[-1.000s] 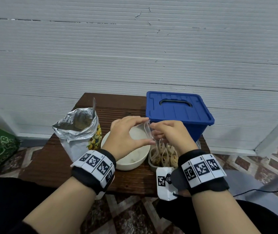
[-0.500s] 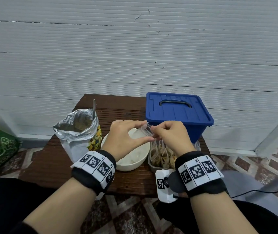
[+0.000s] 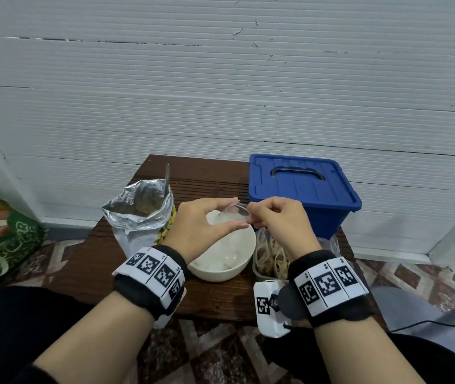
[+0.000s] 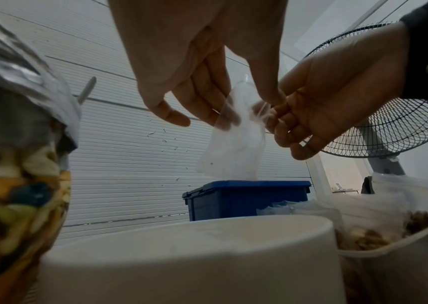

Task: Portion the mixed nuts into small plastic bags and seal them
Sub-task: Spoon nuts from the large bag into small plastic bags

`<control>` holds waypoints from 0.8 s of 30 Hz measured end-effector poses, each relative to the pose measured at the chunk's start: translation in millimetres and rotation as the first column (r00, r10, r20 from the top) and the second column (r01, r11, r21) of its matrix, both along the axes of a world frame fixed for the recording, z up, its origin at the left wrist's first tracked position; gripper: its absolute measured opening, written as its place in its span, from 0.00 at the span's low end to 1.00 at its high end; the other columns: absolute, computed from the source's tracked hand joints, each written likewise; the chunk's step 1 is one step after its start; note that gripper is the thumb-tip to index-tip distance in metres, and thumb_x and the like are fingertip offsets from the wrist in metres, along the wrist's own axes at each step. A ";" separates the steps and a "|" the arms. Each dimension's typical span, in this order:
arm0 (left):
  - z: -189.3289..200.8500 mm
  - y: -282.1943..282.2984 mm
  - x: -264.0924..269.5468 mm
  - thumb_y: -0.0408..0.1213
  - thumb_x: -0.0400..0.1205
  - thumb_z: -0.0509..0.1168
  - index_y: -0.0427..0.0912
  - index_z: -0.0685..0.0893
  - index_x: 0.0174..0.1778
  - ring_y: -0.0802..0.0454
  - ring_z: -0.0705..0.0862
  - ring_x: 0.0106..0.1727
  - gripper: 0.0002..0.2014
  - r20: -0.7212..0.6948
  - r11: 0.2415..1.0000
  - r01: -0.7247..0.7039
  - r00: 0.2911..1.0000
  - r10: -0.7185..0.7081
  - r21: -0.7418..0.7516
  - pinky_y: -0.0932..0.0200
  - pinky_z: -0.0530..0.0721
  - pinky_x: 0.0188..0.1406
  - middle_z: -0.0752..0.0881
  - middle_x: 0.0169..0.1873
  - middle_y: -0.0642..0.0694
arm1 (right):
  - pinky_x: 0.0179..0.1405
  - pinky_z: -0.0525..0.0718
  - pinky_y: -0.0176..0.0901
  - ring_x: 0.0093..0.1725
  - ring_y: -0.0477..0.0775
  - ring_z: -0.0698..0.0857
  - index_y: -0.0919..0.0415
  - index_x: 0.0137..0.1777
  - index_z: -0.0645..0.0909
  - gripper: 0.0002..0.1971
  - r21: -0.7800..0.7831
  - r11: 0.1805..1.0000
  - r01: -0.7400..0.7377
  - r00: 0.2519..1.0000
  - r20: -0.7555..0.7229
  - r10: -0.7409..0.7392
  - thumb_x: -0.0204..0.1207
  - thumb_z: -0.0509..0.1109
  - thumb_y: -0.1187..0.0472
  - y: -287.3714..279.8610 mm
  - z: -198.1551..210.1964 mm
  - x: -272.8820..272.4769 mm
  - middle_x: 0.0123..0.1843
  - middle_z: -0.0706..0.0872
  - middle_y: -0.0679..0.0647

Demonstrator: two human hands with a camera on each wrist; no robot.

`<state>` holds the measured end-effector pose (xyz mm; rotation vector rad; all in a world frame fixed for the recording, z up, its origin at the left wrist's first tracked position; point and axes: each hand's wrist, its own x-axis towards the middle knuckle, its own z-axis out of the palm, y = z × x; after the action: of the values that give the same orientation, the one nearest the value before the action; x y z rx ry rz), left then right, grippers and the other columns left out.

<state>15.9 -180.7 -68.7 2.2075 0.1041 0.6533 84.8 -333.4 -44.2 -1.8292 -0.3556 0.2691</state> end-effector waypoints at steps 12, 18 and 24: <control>54.8 60.4 -40.0 0.47 0.72 0.76 0.54 0.87 0.60 0.70 0.84 0.50 0.20 0.099 0.985 -0.148 0.983 0.157 -0.092 0.79 0.78 0.48 0.87 0.49 0.59 | 0.36 0.76 0.31 0.37 0.42 0.86 0.54 0.47 0.85 0.07 -0.032 0.990 -0.138 0.989 0.057 0.139 0.80 0.68 0.53 40.1 9.8 -21.4 0.39 0.91 0.49; 56.0 113.2 -53.1 0.52 0.70 0.76 0.53 0.84 0.66 0.57 0.82 0.53 0.27 0.019 0.950 -0.313 0.949 0.313 -0.005 0.66 0.78 0.54 0.85 0.48 0.55 | 0.41 0.81 0.32 0.42 0.46 0.87 0.52 0.51 0.83 0.04 -0.024 0.985 -0.173 0.978 0.114 0.175 0.80 0.68 0.57 79.9 14.7 -28.4 0.43 0.90 0.53; 37.1 139.6 -51.7 0.52 0.68 0.78 0.53 0.85 0.55 0.66 0.82 0.48 0.20 -0.070 0.951 -0.309 0.949 0.307 -0.013 0.74 0.77 0.49 0.86 0.47 0.57 | 0.48 0.78 0.35 0.45 0.43 0.83 0.56 0.67 0.78 0.18 -0.051 0.991 -0.125 0.979 0.153 0.131 0.79 0.70 0.55 116.7 15.0 -21.1 0.41 0.82 0.45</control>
<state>-35.9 -41.1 -31.7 2.2101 0.4978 0.7419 63.6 -216.8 -29.2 -1.8756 -0.5826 0.2231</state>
